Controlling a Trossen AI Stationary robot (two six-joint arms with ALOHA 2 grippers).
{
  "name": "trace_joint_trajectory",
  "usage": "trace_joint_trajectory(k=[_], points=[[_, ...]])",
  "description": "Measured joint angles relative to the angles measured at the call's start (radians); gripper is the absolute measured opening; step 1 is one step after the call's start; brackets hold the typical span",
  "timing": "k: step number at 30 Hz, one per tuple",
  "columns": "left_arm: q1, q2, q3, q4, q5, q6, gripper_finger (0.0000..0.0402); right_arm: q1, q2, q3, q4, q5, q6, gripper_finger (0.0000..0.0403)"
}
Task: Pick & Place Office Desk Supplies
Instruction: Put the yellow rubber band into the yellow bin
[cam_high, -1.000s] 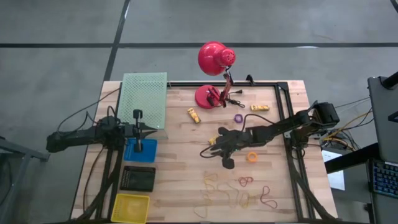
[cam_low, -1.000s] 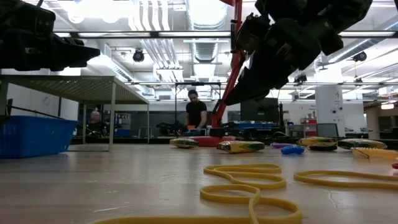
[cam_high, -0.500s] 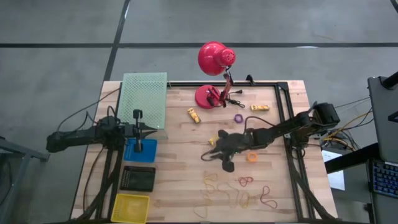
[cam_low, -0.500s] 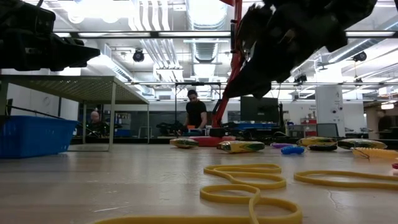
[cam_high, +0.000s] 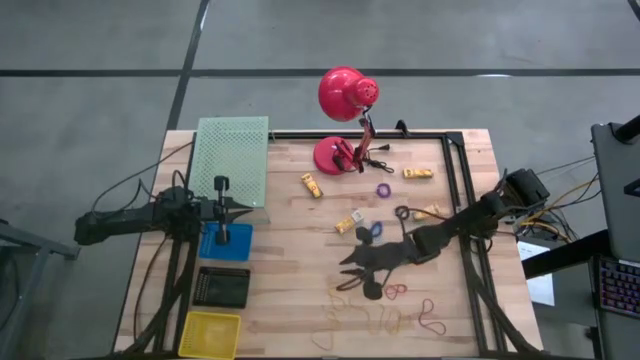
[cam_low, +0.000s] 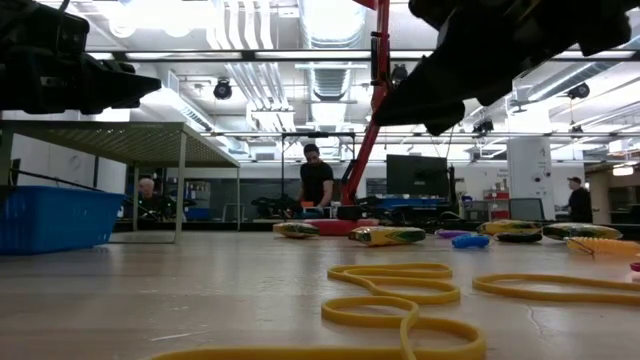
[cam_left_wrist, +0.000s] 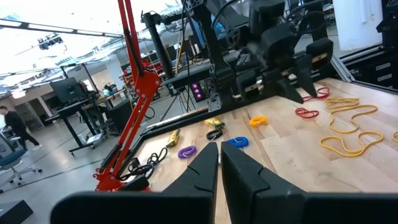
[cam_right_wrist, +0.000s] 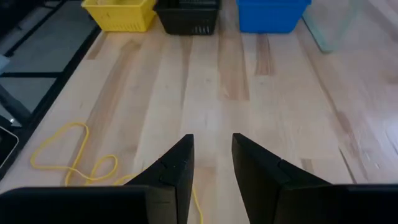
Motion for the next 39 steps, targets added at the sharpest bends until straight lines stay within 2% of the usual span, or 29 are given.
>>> trace_joint_trajectory(k=[11,16,25,31,35,39], points=[[0.0,0.007,0.0,-0.001,0.0,0.0,0.0023,0.011,0.022,0.019,0.002,-0.004,-0.004,0.0167],[0.0,0.007,0.0,0.0,0.0,0.0,0.0023,0.018,0.028,0.019,-0.004,-0.004,-0.001,0.0177],[0.0,0.01,0.0,-0.001,-0.002,0.0,0.0023,0.048,0.185,0.108,-0.009,0.0,-0.056,0.0178],[-0.001,0.029,0.0,0.0,-0.002,0.0,0.0023,0.048,0.229,0.172,-0.16,0.07,-0.006,0.0178],[-0.001,0.04,0.0,-0.003,-0.002,0.0,0.0023,0.048,0.246,0.22,-0.28,0.072,0.028,0.0178],[-0.001,0.049,0.0,-0.003,-0.002,0.0,0.0023,0.051,0.262,0.245,-0.297,0.042,0.054,0.0178]])
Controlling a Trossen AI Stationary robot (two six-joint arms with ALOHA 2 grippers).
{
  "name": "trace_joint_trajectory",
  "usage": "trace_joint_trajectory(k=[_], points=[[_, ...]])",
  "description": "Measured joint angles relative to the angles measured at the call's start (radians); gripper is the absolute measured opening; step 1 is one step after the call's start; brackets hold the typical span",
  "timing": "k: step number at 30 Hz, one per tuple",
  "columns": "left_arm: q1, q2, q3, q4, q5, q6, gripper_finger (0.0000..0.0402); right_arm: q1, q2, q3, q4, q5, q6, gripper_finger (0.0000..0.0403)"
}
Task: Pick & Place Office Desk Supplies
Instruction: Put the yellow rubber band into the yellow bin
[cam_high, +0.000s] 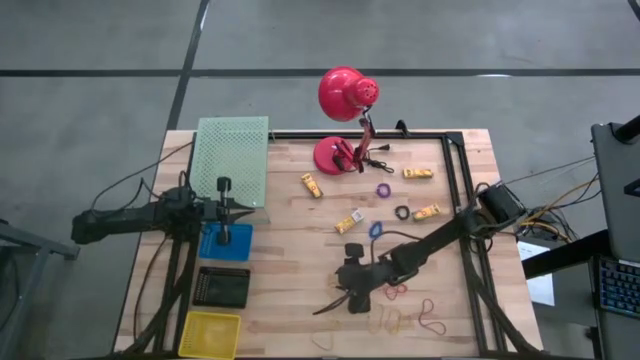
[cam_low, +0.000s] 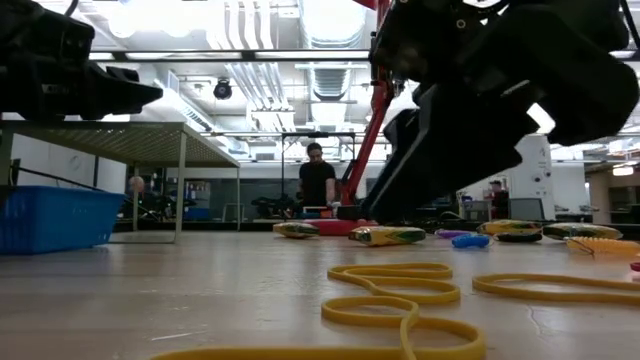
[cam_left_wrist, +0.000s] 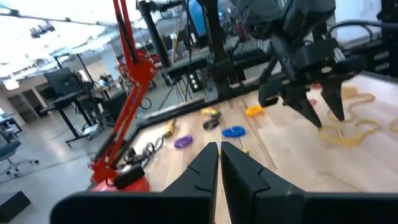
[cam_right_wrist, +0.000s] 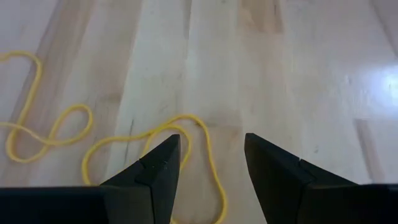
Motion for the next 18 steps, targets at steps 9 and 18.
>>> trace_joint_trajectory(k=[9,18], points=[[0.001,0.003,0.0,0.003,0.0,0.0,0.0023,0.006,0.038,0.004,-0.056,-0.014,-0.027,0.0178],[0.001,0.003,0.0,0.003,0.0,0.0,0.0023,0.008,0.073,0.006,-0.051,0.041,-0.087,0.0178]])
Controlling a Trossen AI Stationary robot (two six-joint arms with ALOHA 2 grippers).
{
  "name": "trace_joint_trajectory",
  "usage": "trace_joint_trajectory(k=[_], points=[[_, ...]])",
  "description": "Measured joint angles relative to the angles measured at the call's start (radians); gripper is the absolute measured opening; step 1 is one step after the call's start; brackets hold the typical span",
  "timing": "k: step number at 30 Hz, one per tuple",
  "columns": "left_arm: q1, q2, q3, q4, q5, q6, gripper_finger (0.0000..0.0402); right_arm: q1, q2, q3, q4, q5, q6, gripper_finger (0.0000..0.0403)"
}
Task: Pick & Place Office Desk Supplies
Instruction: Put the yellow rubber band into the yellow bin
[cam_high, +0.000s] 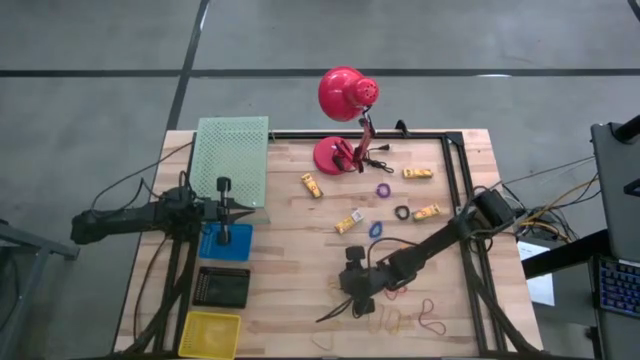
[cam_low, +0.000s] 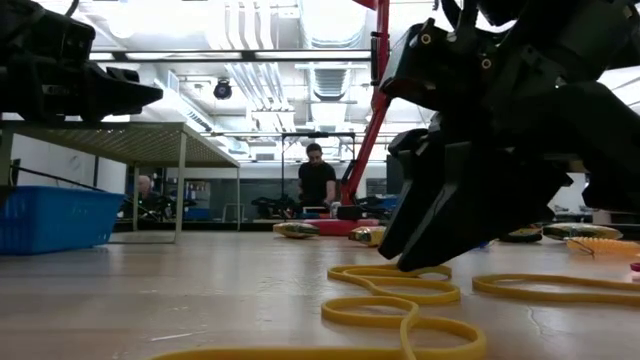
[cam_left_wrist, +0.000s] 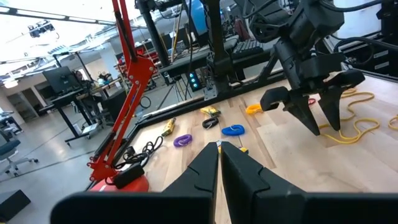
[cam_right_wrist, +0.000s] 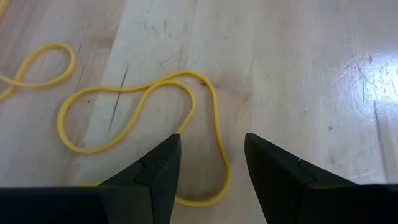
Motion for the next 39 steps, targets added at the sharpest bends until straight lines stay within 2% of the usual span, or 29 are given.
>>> trace_joint_trajectory(k=[4,8,13,23,31,39], points=[[0.0,0.0,0.0,0.0,0.0,0.0,0.0023,0.0,0.0,0.0,0.0,-0.001,0.0,0.0174],[0.0,0.0,0.0,0.0,0.0,0.0,0.0023,-0.001,0.0,0.0,0.002,-0.012,0.0,0.0154],[0.0,0.0,0.0,0.0,0.0,0.0,0.0023,-0.003,0.0,-0.001,0.005,-0.052,-0.003,0.0108],[0.0,0.0,0.0,0.0,0.0,0.0,0.0023,-0.002,0.002,-0.002,0.011,-0.054,-0.004,0.0015],[0.0,0.0,0.0,0.0,0.0,0.0,0.0023,-0.003,0.0,-0.006,0.052,-0.047,-0.002,0.0008],[0.0,0.0,0.0,0.0,0.0,0.0,0.0023,-0.006,-0.028,0.028,0.085,0.009,-0.004,0.0008]])
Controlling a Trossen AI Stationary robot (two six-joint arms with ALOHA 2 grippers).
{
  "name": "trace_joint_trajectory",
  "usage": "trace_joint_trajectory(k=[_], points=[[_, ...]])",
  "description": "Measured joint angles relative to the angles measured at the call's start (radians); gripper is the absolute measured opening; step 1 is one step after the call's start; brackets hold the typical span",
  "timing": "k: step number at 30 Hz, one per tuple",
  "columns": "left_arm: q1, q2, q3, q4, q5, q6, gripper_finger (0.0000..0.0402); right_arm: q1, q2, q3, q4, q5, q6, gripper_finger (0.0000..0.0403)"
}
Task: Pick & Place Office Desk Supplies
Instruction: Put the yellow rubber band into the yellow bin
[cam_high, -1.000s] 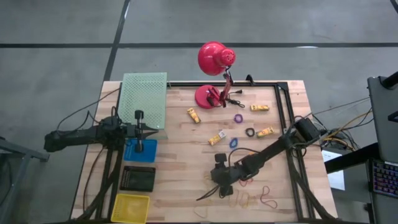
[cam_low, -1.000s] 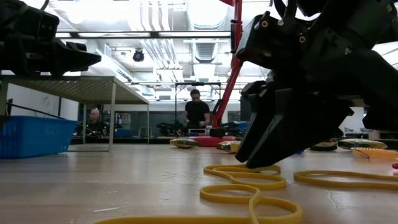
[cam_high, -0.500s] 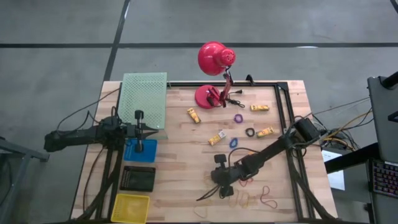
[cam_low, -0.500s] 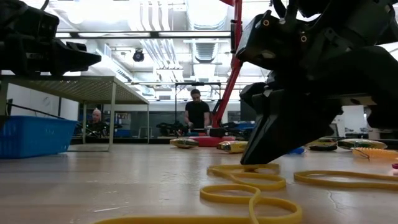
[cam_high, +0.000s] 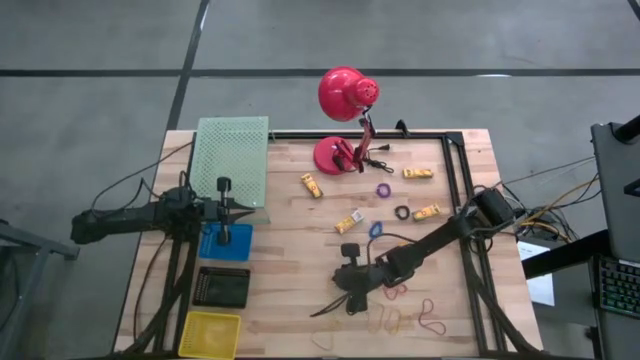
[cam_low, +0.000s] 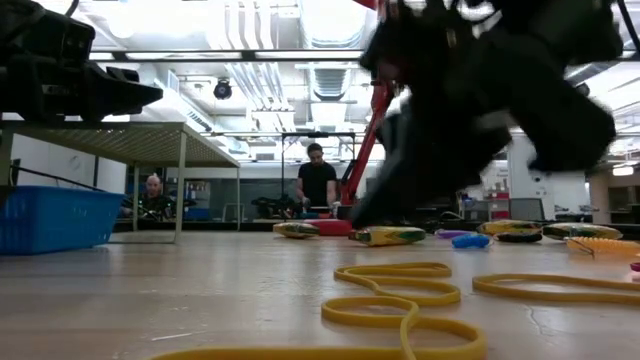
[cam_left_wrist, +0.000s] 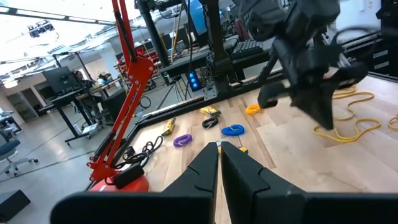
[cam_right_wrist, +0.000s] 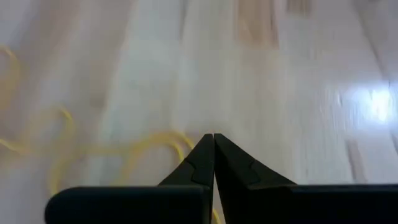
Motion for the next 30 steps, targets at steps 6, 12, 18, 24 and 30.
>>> trace_joint_trajectory(k=[6,12,18,24,30], points=[[0.0,0.0,0.0,0.0,0.0,0.0,0.0023,0.002,-0.018,0.052,-0.081,0.009,-0.024,0.0008],[0.0,0.0,0.0,0.0,0.0,0.0,0.0023,0.002,-0.012,0.071,-0.185,0.086,-0.014,0.0008],[0.0,0.0,0.0,0.0,0.0,0.0,0.0023,0.007,-0.012,0.061,-0.185,0.047,0.055,0.0009],[0.0,0.0,0.0,0.0,0.0,0.0,0.0023,0.008,-0.015,0.051,-0.188,-0.039,0.15,0.0035],[0.0,0.0,0.0,0.0,0.0,0.0,0.0023,0.007,-0.015,0.044,-0.215,-0.037,0.168,0.0088]])
